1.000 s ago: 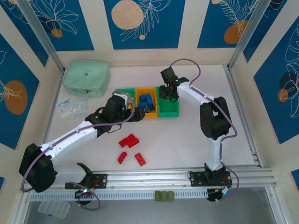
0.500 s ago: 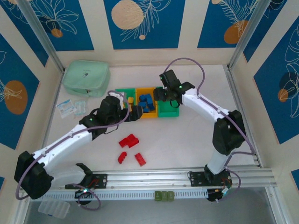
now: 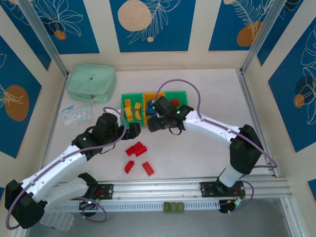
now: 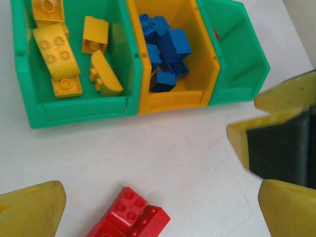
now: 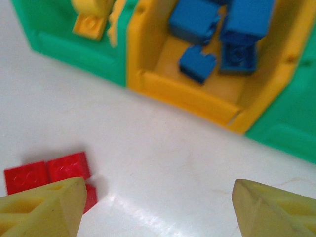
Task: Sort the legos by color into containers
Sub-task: Pick up the lego from the bottom-center of the table.
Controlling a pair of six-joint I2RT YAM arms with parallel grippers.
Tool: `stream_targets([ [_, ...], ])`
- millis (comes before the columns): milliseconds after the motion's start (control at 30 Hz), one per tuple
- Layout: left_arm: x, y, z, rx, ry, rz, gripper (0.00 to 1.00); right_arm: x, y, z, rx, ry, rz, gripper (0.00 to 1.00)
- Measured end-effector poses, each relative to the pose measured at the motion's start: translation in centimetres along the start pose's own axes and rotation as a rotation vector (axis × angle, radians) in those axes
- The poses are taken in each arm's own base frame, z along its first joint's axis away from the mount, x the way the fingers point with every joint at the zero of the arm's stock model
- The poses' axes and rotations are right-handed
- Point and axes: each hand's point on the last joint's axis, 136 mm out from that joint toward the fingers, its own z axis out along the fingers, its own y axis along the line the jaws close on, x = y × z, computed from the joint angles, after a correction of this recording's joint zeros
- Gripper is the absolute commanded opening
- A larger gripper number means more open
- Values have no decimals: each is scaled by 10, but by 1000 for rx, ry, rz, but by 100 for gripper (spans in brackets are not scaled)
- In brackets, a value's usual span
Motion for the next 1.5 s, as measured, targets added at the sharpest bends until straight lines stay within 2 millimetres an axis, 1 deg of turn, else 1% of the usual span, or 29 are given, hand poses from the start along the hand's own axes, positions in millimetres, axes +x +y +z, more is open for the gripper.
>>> stream_targets([
  [100, 7, 9, -6, -17, -6, -16, 99, 21, 22, 4, -36, 37, -42, 81],
  [200, 16, 19, -12, -44, -2, -30, 99, 35, 43, 12, -75, 67, -73, 82],
  [267, 17, 24, -15, -60, -7, -39, 99, 42, 53, 19, -97, 84, -82, 82],
  [467, 18, 31, -27, -81, -30, -58, 99, 61, 72, 40, -128, 139, -102, 83],
  [600, 20, 36, -30, -93, -38, -69, 99, 74, 85, 50, -142, 166, -123, 87],
  [700, 23, 40, -30, -108, -33, -71, 99, 82, 92, 56, -148, 186, -134, 91],
  [833, 24, 42, -31, -120, -33, -71, 99, 92, 98, 64, -145, 208, -137, 93],
  [933, 25, 45, -32, -131, -33, -72, 99, 99, 98, 72, -133, 229, -128, 94],
  [1067, 24, 47, -34, -141, -41, -73, 99, 101, 99, 79, -123, 240, -122, 93],
  [1200, 23, 50, -34, -156, -50, -74, 99, 99, 99, 82, -114, 235, -112, 89],
  [1500, 25, 54, -33, -172, -49, -74, 99, 98, 98, 87, -101, 237, -104, 74],
])
